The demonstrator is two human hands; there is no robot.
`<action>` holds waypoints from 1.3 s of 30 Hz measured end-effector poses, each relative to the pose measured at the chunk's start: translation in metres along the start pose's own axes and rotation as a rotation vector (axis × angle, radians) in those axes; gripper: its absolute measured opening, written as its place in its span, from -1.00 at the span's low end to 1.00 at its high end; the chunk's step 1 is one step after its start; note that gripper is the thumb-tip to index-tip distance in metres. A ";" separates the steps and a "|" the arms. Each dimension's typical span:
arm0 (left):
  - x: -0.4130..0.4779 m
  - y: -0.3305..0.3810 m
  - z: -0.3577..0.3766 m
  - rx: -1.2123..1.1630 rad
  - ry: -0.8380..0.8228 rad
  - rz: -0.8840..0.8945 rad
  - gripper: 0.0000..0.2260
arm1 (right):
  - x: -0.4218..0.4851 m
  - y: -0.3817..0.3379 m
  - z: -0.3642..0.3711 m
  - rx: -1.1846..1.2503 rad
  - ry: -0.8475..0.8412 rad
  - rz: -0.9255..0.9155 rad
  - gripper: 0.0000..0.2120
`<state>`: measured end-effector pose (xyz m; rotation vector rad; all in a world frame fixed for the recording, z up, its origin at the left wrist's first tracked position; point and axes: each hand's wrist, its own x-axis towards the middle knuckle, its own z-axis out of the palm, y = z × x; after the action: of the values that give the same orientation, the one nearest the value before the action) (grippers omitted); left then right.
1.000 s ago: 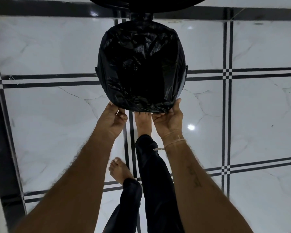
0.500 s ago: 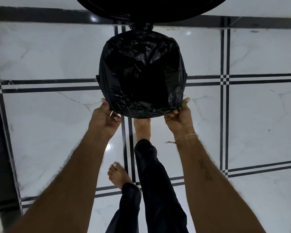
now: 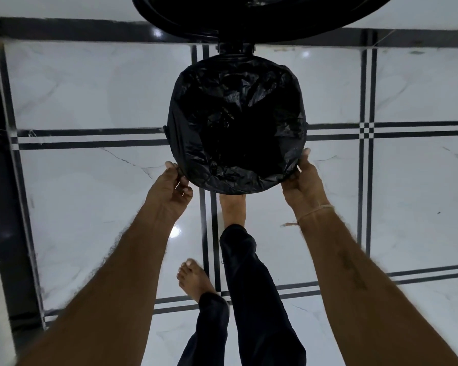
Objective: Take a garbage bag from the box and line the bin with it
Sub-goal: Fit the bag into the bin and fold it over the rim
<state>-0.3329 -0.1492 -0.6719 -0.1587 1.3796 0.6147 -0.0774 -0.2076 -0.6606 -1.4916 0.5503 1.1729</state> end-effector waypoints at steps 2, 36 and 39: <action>-0.002 0.001 0.004 -0.055 -0.072 0.052 -0.67 | -0.004 -0.007 -0.005 -0.012 -0.043 -0.003 -0.56; 0.015 0.079 0.054 0.405 0.098 0.174 -0.81 | 0.018 -0.087 0.075 -0.539 0.074 -0.036 -0.69; 0.017 0.093 0.063 0.478 0.084 0.189 -0.72 | 0.023 -0.089 0.076 -0.653 0.039 -0.096 -0.63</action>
<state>-0.3232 -0.0374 -0.6519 0.3362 1.5965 0.4205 -0.0216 -0.1056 -0.6323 -2.0669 0.1086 1.3167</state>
